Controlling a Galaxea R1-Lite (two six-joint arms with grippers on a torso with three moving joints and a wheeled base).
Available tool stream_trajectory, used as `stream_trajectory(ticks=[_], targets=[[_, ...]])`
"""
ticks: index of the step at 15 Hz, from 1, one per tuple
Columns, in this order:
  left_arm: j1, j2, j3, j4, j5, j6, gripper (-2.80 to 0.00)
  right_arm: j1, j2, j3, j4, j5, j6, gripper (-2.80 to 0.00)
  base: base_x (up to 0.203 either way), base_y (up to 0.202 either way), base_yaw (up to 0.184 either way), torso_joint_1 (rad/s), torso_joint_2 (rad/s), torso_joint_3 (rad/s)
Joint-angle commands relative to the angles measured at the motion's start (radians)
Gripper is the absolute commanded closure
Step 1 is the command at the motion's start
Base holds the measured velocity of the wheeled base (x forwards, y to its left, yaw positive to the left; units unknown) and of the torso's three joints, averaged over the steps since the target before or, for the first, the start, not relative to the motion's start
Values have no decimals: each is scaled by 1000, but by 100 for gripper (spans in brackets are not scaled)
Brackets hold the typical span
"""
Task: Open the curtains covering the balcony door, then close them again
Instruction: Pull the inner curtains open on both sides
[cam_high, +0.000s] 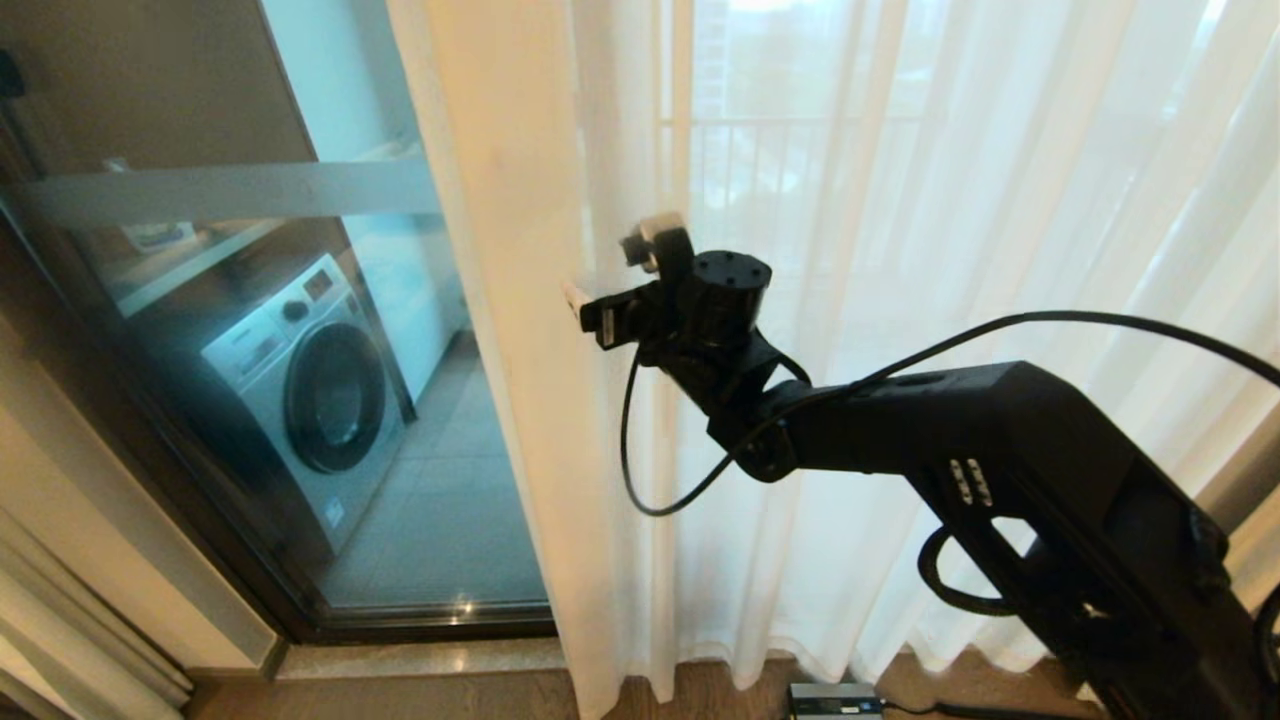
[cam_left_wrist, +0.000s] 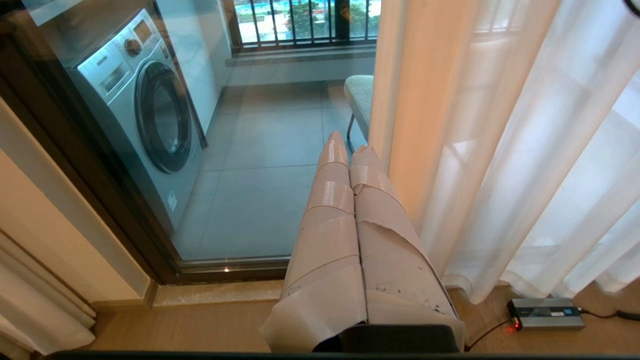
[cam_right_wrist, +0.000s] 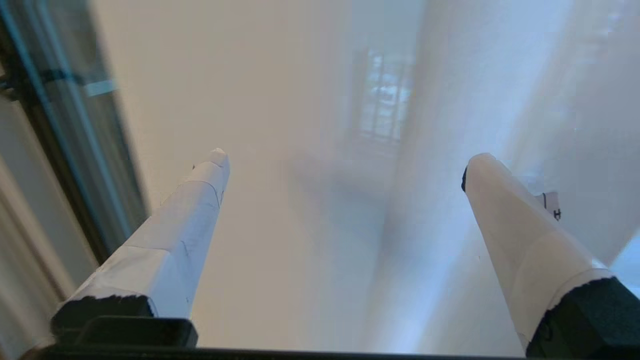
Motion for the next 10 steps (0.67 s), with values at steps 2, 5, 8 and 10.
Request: stream_trajectory(ticks=[2, 5, 8, 10], targets=[[0, 0, 0, 0, 0, 0, 0, -12, -47, 4, -8, 3, -6, -280, 0, 0, 0, 0, 0, 0], [0, 0, 0, 0, 0, 0, 0, -11, -141, 53, 8, 28, -6, -280, 0, 0, 0, 0, 0, 0], [0, 0, 0, 0, 0, 0, 0, -11, -261, 222, 27, 43, -5, -280, 0, 0, 0, 0, 0, 0], [0, 0, 0, 0, 0, 0, 0, -12, -349, 363, 30, 70, -4, -280, 0, 0, 0, 0, 0, 0]])
